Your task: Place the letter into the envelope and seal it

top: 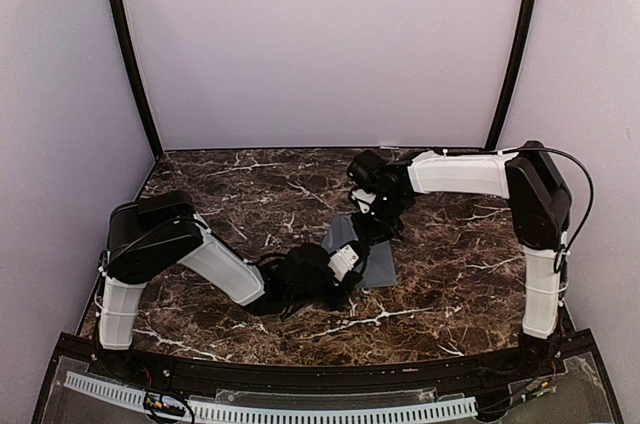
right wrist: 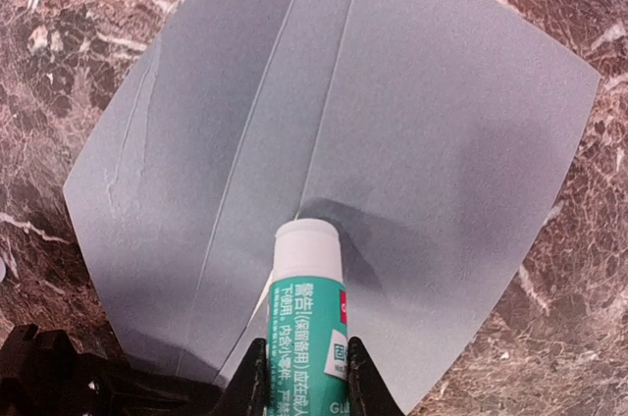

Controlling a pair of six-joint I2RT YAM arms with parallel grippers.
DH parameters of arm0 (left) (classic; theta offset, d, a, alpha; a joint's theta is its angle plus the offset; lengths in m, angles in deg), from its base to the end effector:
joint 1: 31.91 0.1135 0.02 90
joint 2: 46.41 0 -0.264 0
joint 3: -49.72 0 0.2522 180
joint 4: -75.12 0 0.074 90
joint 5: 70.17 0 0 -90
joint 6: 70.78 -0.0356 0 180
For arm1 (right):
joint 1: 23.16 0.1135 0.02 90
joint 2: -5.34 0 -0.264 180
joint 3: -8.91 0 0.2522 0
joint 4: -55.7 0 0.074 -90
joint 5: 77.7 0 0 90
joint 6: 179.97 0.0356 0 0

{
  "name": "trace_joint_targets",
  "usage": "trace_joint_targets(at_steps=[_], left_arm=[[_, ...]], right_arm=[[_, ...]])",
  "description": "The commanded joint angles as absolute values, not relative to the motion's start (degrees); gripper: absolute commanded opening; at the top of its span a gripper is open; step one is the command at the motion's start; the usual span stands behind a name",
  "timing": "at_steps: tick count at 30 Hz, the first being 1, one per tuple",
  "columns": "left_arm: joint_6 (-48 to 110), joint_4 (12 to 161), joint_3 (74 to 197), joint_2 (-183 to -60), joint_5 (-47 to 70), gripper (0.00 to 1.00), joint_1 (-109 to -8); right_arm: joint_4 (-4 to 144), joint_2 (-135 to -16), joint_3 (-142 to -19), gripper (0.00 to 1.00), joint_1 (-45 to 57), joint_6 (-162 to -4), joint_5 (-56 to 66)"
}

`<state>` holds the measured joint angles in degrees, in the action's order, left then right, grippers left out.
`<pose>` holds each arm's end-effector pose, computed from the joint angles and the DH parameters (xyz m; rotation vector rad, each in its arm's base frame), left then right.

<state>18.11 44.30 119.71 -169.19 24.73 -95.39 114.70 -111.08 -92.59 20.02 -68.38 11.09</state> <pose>0.1889 -0.3717 0.0936 1.0227 1.7265 -0.6275 0.2996 0.2821 0.1797 -0.5485 2.8535 0.2457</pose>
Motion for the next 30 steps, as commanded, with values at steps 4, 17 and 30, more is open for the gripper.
trace_joint_targets(at_steps=[4,17,30], left_arm=[[17.37,50.30,118.51,-171.31,23.97,0.07,-95.28],[18.55,47.65,117.49,-171.22,27.57,0.06,-95.19],[18.54,47.07,117.03,-171.00,27.65,0.06,-95.20]], right_arm=[[116.21,-116.64,-93.61,0.00,18.24,-69.33,13.07],[115.47,-107.86,-83.12,0.00,21.83,-69.05,7.14],[115.19,-101.73,-76.34,0.00,24.04,-65.47,8.28]])
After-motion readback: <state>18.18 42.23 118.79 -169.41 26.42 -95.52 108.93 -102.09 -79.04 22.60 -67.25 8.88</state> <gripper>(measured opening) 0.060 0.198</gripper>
